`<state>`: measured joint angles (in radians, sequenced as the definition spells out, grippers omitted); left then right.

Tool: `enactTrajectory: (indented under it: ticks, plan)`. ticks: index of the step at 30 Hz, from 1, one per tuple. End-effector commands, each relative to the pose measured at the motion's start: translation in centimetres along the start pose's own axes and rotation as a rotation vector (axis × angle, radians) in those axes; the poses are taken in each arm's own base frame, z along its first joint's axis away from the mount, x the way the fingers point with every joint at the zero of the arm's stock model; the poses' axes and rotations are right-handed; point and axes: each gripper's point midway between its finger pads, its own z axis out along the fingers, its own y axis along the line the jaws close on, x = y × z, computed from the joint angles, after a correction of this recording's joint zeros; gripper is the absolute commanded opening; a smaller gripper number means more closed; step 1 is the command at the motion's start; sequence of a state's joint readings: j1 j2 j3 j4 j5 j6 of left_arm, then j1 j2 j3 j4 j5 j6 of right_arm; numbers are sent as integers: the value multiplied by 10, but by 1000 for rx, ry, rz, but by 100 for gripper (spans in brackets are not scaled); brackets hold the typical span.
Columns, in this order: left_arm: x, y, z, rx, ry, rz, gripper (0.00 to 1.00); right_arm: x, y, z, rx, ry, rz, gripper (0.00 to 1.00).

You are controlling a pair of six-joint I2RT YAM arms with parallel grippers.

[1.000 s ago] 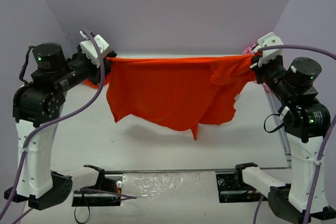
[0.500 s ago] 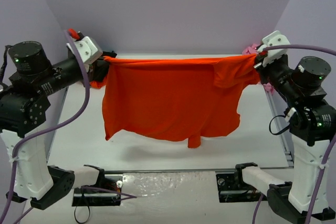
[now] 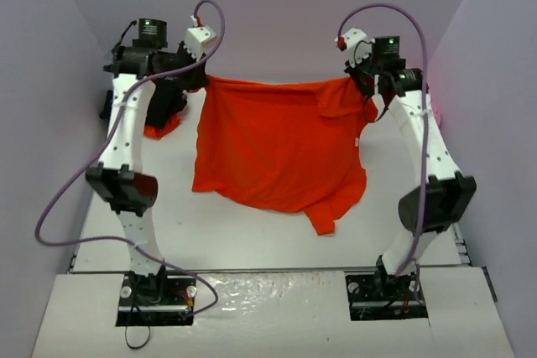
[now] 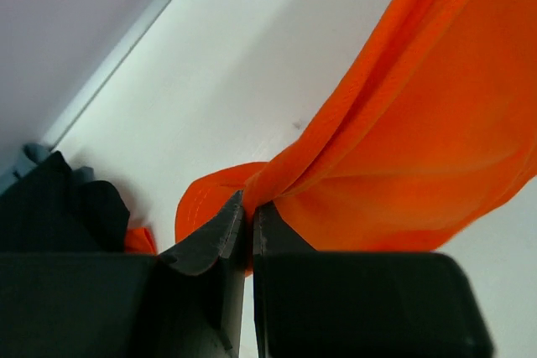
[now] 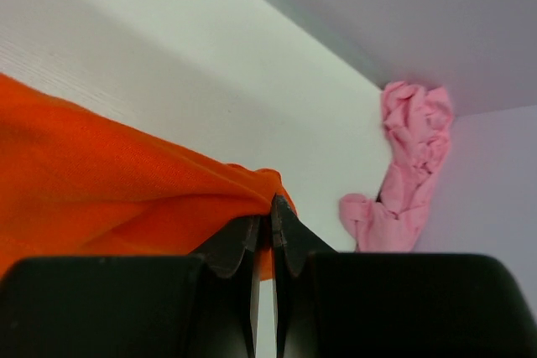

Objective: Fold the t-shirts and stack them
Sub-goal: Flatten the tshirt out

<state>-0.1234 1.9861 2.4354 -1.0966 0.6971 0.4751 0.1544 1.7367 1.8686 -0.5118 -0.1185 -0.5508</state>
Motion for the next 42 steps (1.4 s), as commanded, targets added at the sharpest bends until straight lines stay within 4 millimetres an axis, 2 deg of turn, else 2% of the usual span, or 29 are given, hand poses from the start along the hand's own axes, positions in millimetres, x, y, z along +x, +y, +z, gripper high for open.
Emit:
enactTrajectory:
  ticks: [1, 4, 5, 6, 7, 8, 9, 12, 15, 18, 20, 21, 23, 24, 25, 26, 28, 29, 30, 32, 33, 34, 36, 40, 42]
  plan:
    - [2, 50, 27, -55, -48, -12, 0, -11, -3, 59, 51, 3, -30, 0]
    - [27, 92, 68, -141, -5, -51, 0, 7, 8, 124, 46, 72, -26, 0]
    - [36, 96, 78, -139, 9, -76, 0, 8, 3, 126, 78, 82, -22, 0]
    - [49, 113, 94, -187, 31, -95, 24, 14, -2, 145, 141, 107, -3, 9]
    - [59, 124, 105, -218, 46, -99, 30, 21, 0, 160, 150, 125, 4, 21]
    - [64, 139, 116, -264, 44, -109, 82, 27, -5, 178, 198, 132, 5, 47]
    - [63, 144, 119, -281, 34, -107, 97, 34, -3, 187, 206, 144, 3, 54]
    - [72, 166, 132, -380, 45, -116, 97, 34, -9, 202, 303, 140, -32, 79]
    - [56, 173, 124, -426, -5, -141, 97, 13, -33, 189, 448, 91, -11, 80]
    - [30, 174, 102, -480, -62, -151, 97, -5, -54, 166, 558, 50, 26, 83]
    - [12, 167, 84, -480, -98, -150, 97, -19, -68, 145, 608, 12, 48, 78]
    - [8, 162, 78, -471, -103, -153, 97, -26, -69, 133, 600, -8, 49, 75]
    - [0, 143, 67, -418, -116, -167, 97, -30, -62, 105, 562, -25, 45, 62]
    - [1, 133, 59, -400, -107, -176, 97, -28, -52, 102, 510, -25, 29, 44]
    - [2, 120, 56, -360, -107, -186, 90, -17, -36, 92, 467, -4, 14, 20]
    - [5, 107, 53, -319, -103, -197, 80, -4, -18, 83, 417, 20, -5, 0]
    - [26, 85, 46, -272, -65, -225, 37, 19, 19, 75, 296, 75, -59, 0]
    - [37, 77, 42, -271, -45, -234, 10, 35, 42, 68, 231, 105, -89, 0]
    - [41, 73, 41, -271, -38, -238, 0, 32, 52, 57, 210, 91, -100, 0]
    - [63, 51, 36, -231, -4, -210, 0, 57, 86, 42, 116, 120, -129, 0]
    - [70, 43, 34, -221, 6, -205, 0, 61, 96, 32, 82, 118, -136, 0]
    - [74, 33, 28, -200, 8, -185, 0, 75, 110, 27, 36, 142, -141, 0]
    - [106, 6, 27, -125, 90, -206, 0, 87, 143, 12, -105, 147, -134, 0]
    - [144, -18, 32, -48, 168, -220, 0, 97, 171, 3, -211, 151, -143, 0]
    - [152, -22, 35, -42, 162, -218, 0, 102, 183, 5, -247, 165, -154, 0]
